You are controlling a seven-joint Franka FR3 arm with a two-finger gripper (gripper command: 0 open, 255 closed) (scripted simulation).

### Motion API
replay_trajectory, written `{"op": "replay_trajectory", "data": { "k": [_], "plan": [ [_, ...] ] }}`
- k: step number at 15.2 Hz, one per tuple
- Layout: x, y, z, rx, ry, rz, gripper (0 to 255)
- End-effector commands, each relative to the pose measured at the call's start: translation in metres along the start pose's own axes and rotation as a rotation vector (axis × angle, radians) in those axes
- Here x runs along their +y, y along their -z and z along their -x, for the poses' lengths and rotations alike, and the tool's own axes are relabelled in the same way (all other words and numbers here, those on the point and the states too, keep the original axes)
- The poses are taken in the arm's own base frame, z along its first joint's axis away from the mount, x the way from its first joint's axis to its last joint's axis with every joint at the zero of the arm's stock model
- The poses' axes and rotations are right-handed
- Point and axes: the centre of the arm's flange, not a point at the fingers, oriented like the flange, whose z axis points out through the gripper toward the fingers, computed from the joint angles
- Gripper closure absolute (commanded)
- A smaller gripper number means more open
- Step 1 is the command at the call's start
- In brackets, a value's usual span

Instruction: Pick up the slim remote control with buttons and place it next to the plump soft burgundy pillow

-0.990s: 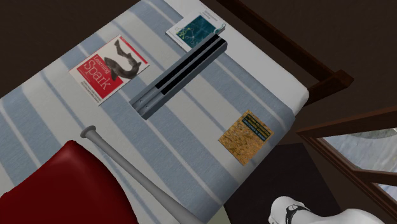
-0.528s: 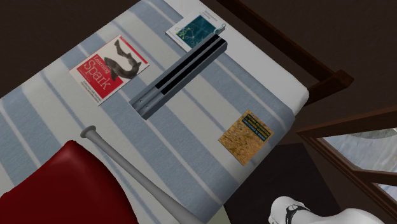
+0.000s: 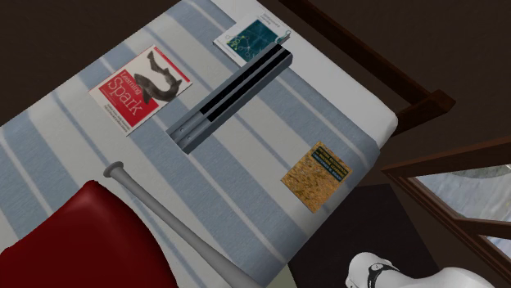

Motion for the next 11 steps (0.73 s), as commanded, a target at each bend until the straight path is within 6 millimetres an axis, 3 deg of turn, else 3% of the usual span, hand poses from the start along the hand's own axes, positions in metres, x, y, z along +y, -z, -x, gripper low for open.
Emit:
{"op": "replay_trajectory", "data": {
  "k": [1, 10, 11],
  "plan": [
    [0.0006, -0.0112, -0.0001, -0.001, 0.000, -0.001, 255],
    [0.0005, -0.0164, -0.0001, -0.001, 0.000, -0.001, 255],
    [0.0006, -0.0163, -0.0001, -0.001, 0.000, -0.001, 0]
  ]
}}
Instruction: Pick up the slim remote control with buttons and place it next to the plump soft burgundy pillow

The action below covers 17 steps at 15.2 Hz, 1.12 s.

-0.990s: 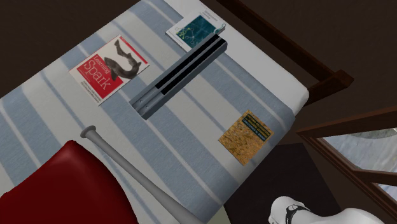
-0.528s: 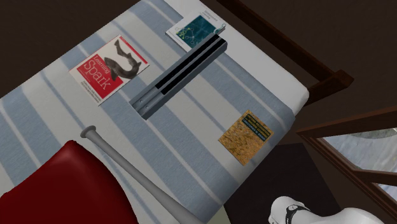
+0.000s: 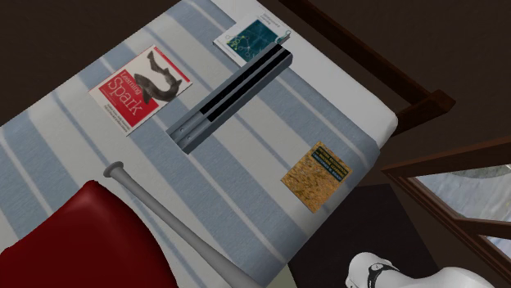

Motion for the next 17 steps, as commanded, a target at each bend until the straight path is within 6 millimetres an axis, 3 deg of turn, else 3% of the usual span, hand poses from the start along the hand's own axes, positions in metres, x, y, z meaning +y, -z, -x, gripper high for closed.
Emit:
{"op": "replay_trajectory", "data": {
  "k": [1, 5, 9, 17],
  "plan": [
    [0.000, 0.000, 0.000, 0.000, 0.000, 0.000, 0],
    [0.000, 0.000, 0.000, 0.000, 0.000, 0.000, 0],
    [0.000, 0.050, 0.000, 0.000, 0.000, 0.000, 0],
    [0.000, 0.050, 0.000, 0.000, 0.000, 0.000, 0]
  ]
}}
